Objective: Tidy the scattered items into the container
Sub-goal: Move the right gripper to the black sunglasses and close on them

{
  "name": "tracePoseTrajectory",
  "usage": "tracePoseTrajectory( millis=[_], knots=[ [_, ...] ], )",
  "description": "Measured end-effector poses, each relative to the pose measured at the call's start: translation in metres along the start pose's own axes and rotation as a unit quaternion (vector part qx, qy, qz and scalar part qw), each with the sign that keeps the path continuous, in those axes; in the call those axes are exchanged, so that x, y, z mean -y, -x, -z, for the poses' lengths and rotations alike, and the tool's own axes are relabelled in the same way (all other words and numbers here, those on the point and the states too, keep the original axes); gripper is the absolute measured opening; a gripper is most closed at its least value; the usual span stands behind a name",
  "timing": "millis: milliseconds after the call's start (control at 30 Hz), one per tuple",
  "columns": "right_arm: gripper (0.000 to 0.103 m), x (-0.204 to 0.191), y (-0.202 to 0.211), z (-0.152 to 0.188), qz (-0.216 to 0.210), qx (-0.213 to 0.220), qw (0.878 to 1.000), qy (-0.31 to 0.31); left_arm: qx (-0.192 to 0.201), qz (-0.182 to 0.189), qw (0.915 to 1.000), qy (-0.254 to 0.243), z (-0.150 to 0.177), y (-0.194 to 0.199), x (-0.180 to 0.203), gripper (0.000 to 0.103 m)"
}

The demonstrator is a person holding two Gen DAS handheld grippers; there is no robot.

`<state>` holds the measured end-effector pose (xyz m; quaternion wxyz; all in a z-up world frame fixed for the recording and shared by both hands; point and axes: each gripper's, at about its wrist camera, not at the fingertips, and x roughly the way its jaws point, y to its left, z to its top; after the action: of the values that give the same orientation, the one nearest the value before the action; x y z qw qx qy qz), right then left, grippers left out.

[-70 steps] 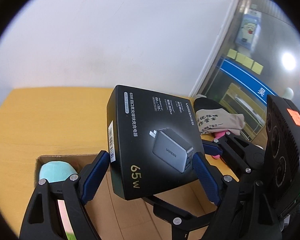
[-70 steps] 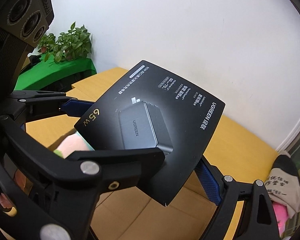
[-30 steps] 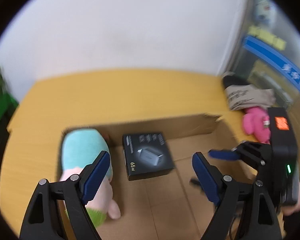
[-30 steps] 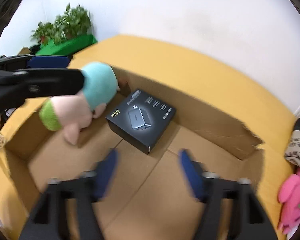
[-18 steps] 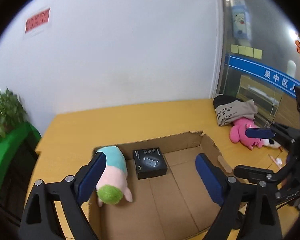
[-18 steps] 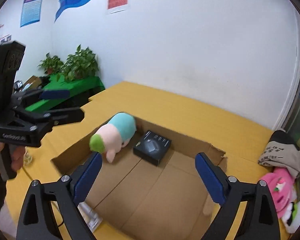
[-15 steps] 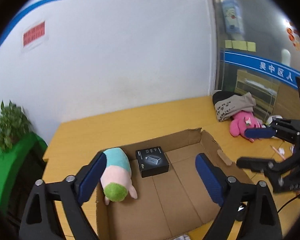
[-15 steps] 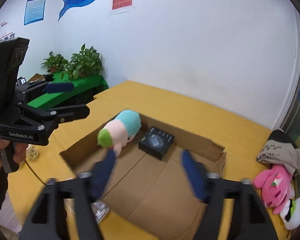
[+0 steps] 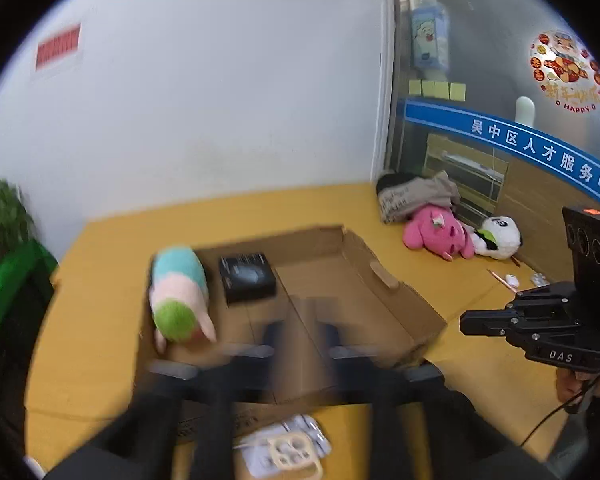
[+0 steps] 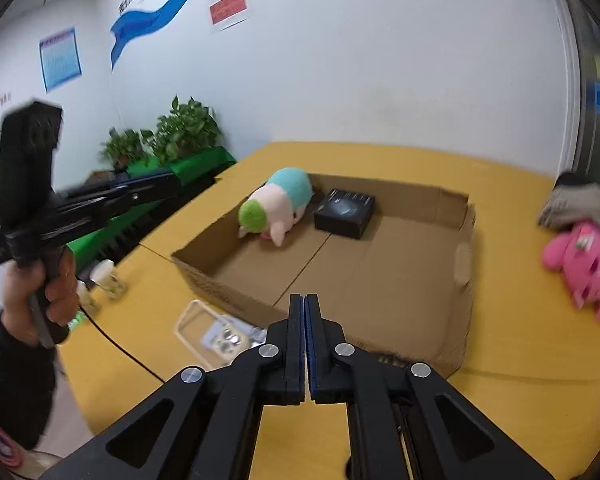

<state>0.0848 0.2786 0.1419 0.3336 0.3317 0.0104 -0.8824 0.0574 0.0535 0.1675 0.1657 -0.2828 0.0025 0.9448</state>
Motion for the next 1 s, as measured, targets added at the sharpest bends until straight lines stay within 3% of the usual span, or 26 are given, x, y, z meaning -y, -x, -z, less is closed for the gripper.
tracePoseTrajectory(
  millis=[67,100,133,167,300,433,500,733,767,833,900,1000],
  knots=[
    [0.04,0.013,0.006,0.012,-0.009,-0.005,0.999,-0.033,-0.002,0.021,0.9996,0.019,0.01,-0.001,-0.003,0.013],
    [0.075,0.021,0.008,0.02,0.0,-0.01,0.999,-0.046,-0.002,0.019,0.9995,0.024,0.015,-0.004,-0.004,0.022],
    [0.089,0.025,0.01,0.028,0.015,-0.011,0.999,-0.051,-0.007,0.014,0.9995,0.028,0.021,-0.007,-0.003,0.061],
    [0.09,0.031,0.011,0.04,0.035,-0.013,0.998,-0.054,-0.012,0.007,0.9993,0.035,0.029,-0.011,-0.004,0.091],
    [0.09,0.06,-0.007,0.092,0.053,-0.068,0.992,-0.095,-0.038,0.037,0.9971,0.054,0.063,-0.034,0.006,0.09],
    [0.089,0.086,-0.037,0.139,0.085,-0.137,0.978,-0.132,-0.08,0.07,0.9916,0.073,0.091,-0.07,0.027,0.09],
    [0.089,0.089,-0.05,0.151,0.076,-0.156,0.975,-0.136,-0.1,0.085,0.9873,0.09,0.097,-0.089,0.038,0.09],
    [0.086,0.071,-0.065,0.158,0.122,-0.151,0.978,-0.076,-0.163,0.154,0.9709,0.084,0.117,-0.145,0.086,0.09],
    [0.083,0.067,-0.066,0.16,0.132,-0.149,0.978,-0.064,-0.176,0.163,0.9666,0.089,0.121,-0.155,0.089,0.09],
    [0.067,0.062,-0.069,0.165,0.151,-0.141,0.977,-0.051,-0.202,0.177,0.9582,0.099,0.13,-0.172,0.095,0.09],
    [0.058,0.058,-0.068,0.167,0.158,-0.127,0.978,-0.049,-0.228,0.187,0.9498,0.105,0.14,-0.188,0.102,0.09],
    [0.058,0.054,-0.069,0.168,0.167,-0.12,0.978,-0.036,-0.223,0.201,0.948,0.105,0.142,-0.19,0.107,0.09]
  ],
)
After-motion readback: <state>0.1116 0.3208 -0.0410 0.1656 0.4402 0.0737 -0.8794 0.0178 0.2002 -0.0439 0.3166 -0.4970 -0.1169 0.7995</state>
